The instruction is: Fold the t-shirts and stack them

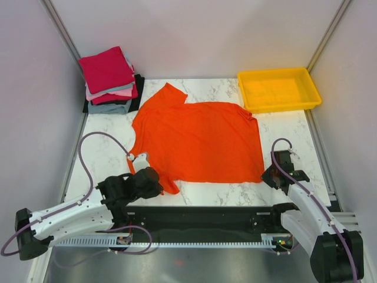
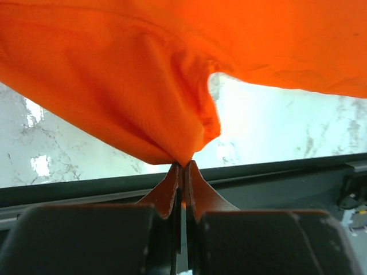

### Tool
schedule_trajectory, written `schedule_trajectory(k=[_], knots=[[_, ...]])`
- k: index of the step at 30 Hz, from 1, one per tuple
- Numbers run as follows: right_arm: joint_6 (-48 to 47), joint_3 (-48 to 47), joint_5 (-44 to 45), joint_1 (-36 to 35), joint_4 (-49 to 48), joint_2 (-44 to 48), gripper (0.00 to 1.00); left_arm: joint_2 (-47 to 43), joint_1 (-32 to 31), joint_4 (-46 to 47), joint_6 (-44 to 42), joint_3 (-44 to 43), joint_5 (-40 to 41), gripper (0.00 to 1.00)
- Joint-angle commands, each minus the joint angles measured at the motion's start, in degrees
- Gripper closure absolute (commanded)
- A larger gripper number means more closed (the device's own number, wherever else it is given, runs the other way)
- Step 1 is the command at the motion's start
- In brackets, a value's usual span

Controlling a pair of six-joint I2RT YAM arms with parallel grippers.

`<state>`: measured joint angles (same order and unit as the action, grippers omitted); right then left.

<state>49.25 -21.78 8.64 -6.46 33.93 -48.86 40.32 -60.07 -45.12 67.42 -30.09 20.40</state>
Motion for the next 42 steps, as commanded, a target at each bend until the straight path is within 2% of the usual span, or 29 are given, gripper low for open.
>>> schedule_trajectory(k=[1, 7, 16, 20, 32, 42], knots=[[-0.82, -2.74, -1.35, 0.31, 3.06, 2.80, 1.00, -0.85, 0.31, -4.26, -4.74, -6.82, 0.25, 0.98], [-2.84, -9.85, -0.65, 0.22, 4.21, 0.63, 1.00, 3.45, 3.55, -8.66, -13.35, -15.78, -0.27, 0.98], [-7.68, -19.35, -0.91, 0.22, -1.93, -11.33, 1.00, 17.15, 22.61, -3.84, -33.48, -26.51, -11.34, 0.98], [-9.00, -23.38, -0.91, 0.31, -4.04, -16.26, 1.00, 24.71, 26.58, -2.52, -39.72, -32.74, -13.37, 0.98], [-9.97, -29.98, 1.20, 0.31, -8.88, -29.97, 1.00, 42.64, 34.40, 0.56, -47.81, -44.61, -17.76, 0.98], [-10.41, -33.50, 2.61, 2.06, -10.03, -36.21, 1.00, 51.34, 38.98, -0.14, -52.21, -49.10, -17.68, 0.98]])
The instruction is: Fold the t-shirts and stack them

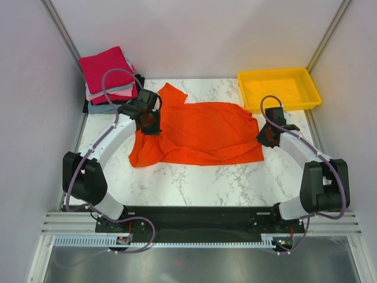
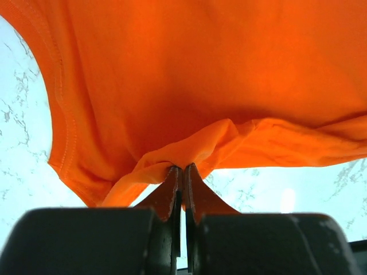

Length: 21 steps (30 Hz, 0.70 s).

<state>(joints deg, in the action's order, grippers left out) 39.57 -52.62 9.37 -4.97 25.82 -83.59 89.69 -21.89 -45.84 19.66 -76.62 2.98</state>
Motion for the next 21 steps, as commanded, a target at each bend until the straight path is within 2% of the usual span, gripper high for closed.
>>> schedule_trajectory(k=[1, 7, 21], knots=[[-0.72, -2.84, 1.71, 0.75, -2.00, -1.92, 1.00, 2.41, 1.32, 0.41, -4.89, -2.74, 0.52, 0.98], [-0.99, -3.28, 1.09, 1.11, -3.58, -5.00, 1.00, 6.63, 2.90, 0.23, -6.91, -5.11, 0.79, 0.97], [-1.25, -5.65, 0.66, 2.95, -5.43, -13.00, 1.00, 17.79, 5.89, -1.96, -8.06, -12.23, 6.85, 0.96]])
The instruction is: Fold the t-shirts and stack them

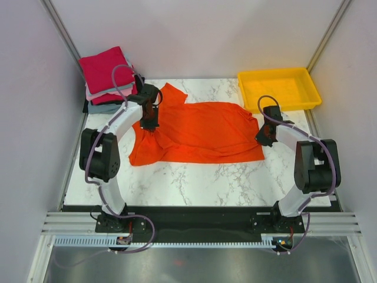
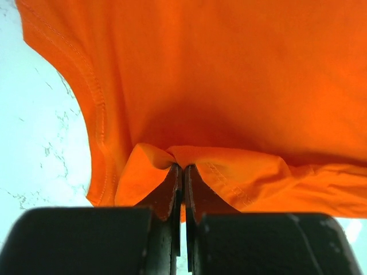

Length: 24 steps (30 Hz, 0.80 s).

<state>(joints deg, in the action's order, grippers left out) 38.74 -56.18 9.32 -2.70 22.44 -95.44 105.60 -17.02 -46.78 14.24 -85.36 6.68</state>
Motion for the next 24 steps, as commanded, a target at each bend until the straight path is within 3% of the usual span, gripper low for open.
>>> schedule_trajectory(k=[1, 7, 9, 13, 14, 15, 16, 17, 18, 19, 21, 24], knots=[[-0.51, -2.26, 0.44, 0.76, -2.22, -1.41, 1.00, 2.50, 1.89, -1.38, -2.81, -4.71, 2.99, 0.96], [-0.77, -3.05, -0.35, 1.73, -2.75, -3.70, 1.00, 6.54, 4.44, -2.70, -2.38, -7.89, 4.22, 0.96], [-0.86, -3.23, -0.53, 2.08, -3.01, -4.31, 1.00, 7.68, 5.15, -2.78, -3.16, -9.11, 1.15, 0.96], [-0.86, -3.49, -1.85, 2.44, -3.71, -5.28, 0.98, 9.62, 5.15, -2.87, -3.25, -10.78, -1.49, 0.88], [-1.12, -3.67, -2.90, 2.44, -3.63, -5.72, 0.95, 9.88, 5.15, -2.96, -3.34, -11.05, -2.71, 0.78], [-1.21, -3.76, -3.60, 2.44, -3.98, -5.98, 0.84, 9.97, 5.15, -2.96, -3.34, -11.31, -3.07, 0.67], [-1.39, -4.02, -4.31, 2.44, -4.15, -6.16, 0.72, 9.97, 5.15, -2.96, -3.25, -11.67, -3.16, 0.47], [-1.47, -4.20, -4.75, 2.44, -4.07, -6.25, 0.61, 9.54, 5.24, -2.96, -3.17, -12.02, -3.51, 0.40], [-1.56, -4.37, -5.10, 2.44, -4.15, -6.08, 0.43, 9.01, 5.15, -3.05, -3.08, -12.37, -3.43, 0.35], [-1.48, -4.72, -5.19, 2.52, -4.15, -5.90, 0.33, 8.40, 5.15, -3.05, -2.64, -13.07, -3.25, 0.31], [-1.48, -5.34, -4.58, 2.52, -4.07, -4.85, 0.18, 5.59, 5.15, -3.05, -2.38, -13.60, -2.46, 0.23], [-2.44, -8.41, -3.61, 2.44, -1.18, -2.74, 0.07, -0.38, 5.15, -3.22, -0.27, -12.99, 1.22, 0.14]])
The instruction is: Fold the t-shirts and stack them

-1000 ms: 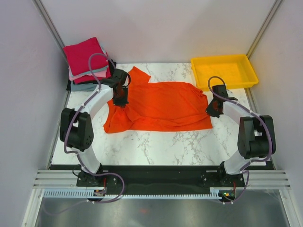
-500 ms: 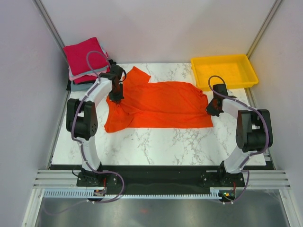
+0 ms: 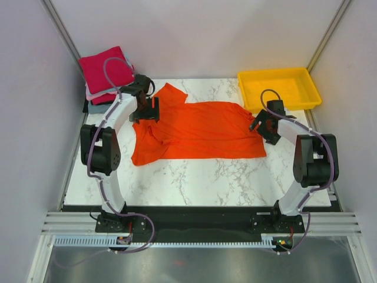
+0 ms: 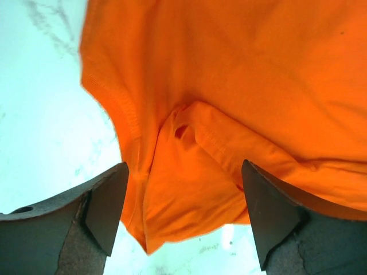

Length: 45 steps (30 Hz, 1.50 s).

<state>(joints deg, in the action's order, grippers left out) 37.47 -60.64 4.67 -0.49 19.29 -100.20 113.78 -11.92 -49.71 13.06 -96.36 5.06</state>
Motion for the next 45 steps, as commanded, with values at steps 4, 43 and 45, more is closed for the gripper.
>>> schedule_trajectory(k=[4, 43, 45], knots=[[-3.62, -5.45, 2.53, 3.65, 4.70, 8.86, 0.02, -19.80, 0.15, 1.19, 7.30, 8.24, 5.40, 0.13], [-3.55, 25.75, -7.83, 4.80, -10.59, 19.08, 0.93, -45.06, 0.23, 39.25, 35.54, 69.46, 3.64, 0.33], [-3.46, 26.10, -7.92, 4.80, -11.11, 18.82, 1.00, -44.26, 0.23, 39.96, 35.02, 69.29, 3.73, 0.49]])
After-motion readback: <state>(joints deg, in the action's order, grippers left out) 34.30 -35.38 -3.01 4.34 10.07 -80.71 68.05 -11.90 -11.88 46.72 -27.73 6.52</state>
